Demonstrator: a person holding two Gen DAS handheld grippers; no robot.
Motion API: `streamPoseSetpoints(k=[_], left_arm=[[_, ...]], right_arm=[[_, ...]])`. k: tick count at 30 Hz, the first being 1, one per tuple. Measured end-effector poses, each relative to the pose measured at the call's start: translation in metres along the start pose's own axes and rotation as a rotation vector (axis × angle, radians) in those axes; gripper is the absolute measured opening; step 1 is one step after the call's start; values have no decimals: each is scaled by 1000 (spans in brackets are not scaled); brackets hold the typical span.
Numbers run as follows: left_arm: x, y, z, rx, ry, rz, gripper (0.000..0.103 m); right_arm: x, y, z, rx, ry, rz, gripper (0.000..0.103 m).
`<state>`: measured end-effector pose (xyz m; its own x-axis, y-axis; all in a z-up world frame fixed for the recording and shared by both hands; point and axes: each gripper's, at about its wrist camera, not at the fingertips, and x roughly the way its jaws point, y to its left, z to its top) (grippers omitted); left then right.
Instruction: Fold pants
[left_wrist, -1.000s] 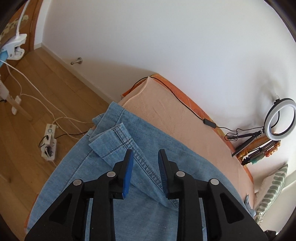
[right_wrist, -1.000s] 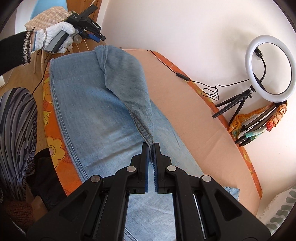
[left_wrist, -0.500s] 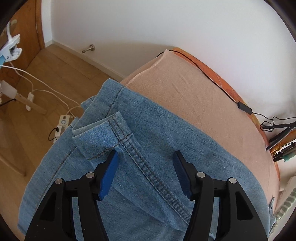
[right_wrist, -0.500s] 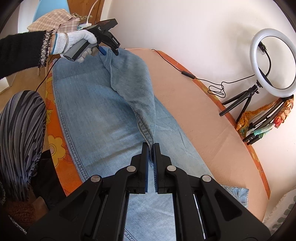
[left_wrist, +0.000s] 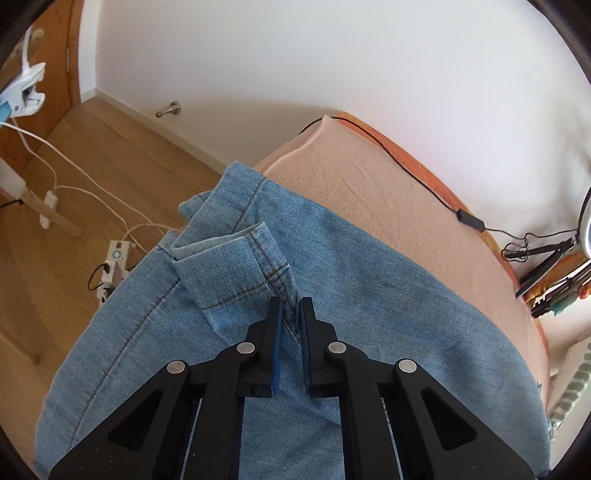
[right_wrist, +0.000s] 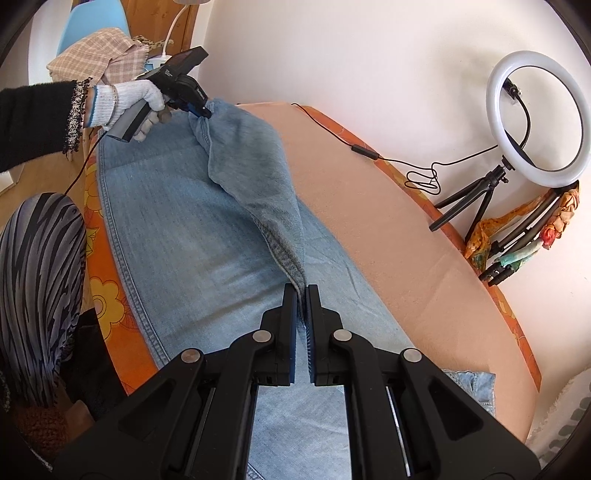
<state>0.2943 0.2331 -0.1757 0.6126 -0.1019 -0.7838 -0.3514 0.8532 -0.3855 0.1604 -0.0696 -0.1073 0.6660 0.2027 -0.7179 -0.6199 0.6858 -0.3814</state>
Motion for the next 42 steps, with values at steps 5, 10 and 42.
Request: streamPoseSetpoints(k=[5, 10, 42], left_arm=[[-36, 20, -4, -86, -81, -113, 6], [-76, 52, -22, -128, -155, -169, 6], [-86, 121, -91, -333, -184, -244, 2]], right_arm=[[-8, -9, 5, 30, -19, -26, 5], [-21, -7, 7, 27, -28, -23, 5], [-11, 48, -28, -61, 125, 24, 5]])
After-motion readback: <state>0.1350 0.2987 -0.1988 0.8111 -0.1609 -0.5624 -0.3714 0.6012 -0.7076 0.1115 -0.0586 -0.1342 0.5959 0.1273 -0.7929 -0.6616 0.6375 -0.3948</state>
